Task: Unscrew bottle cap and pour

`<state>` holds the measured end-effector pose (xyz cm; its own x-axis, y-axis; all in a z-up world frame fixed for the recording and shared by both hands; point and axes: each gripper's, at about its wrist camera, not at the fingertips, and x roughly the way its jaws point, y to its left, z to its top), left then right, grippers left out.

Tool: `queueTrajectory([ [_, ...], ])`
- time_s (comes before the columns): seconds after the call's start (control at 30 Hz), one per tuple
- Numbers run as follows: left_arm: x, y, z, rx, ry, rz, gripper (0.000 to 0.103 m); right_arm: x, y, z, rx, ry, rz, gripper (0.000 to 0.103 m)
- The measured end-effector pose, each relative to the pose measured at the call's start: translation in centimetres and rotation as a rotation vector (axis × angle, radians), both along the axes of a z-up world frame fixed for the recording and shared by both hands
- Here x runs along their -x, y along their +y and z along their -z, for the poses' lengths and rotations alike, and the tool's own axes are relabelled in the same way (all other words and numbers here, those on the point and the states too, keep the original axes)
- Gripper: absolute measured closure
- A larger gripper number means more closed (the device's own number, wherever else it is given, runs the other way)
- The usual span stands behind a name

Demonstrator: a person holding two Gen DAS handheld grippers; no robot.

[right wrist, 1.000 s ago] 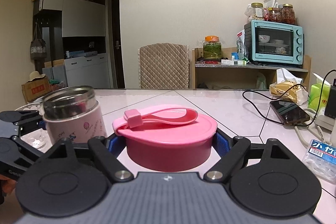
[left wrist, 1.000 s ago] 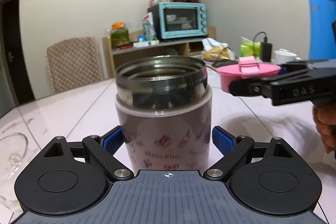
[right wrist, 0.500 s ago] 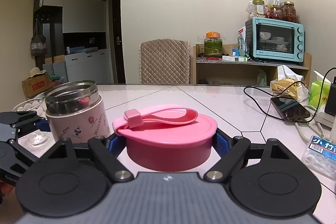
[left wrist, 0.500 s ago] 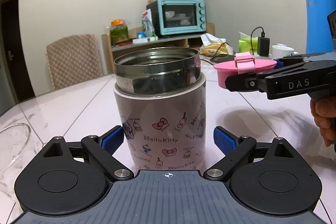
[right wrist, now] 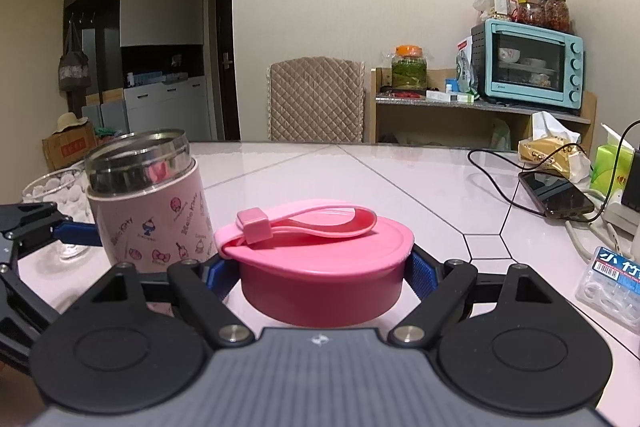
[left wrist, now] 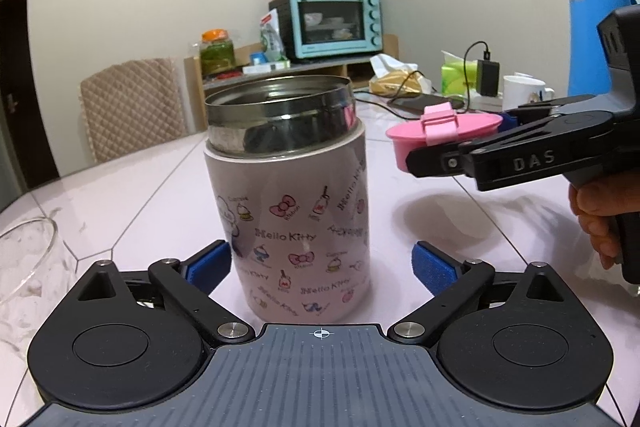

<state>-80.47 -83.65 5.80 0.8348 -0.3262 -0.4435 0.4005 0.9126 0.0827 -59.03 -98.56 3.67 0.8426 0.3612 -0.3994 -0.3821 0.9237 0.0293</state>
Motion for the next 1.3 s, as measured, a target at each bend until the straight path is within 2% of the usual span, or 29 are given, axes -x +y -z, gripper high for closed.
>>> queueTrajectory([
  [0.27, -4.0, 2.8, 1.1, -0.017, 0.014, -0.011, 0.0, -0.5, 0.1, 1.0, 0.019, 0.053, 0.001, 0.018],
  [0.83, -14.8, 6.3, 3.1, -0.023, 0.026, 0.003, 0.0, -1.1, 0.0, 1.3, 0.039, 0.085, 0.009, 0.018],
  [1.3, -17.1, 6.3, 3.3, -0.027, 0.031, 0.015, 0.0, -1.7, -0.1, 1.6, 0.053, 0.114, 0.007, 0.018],
])
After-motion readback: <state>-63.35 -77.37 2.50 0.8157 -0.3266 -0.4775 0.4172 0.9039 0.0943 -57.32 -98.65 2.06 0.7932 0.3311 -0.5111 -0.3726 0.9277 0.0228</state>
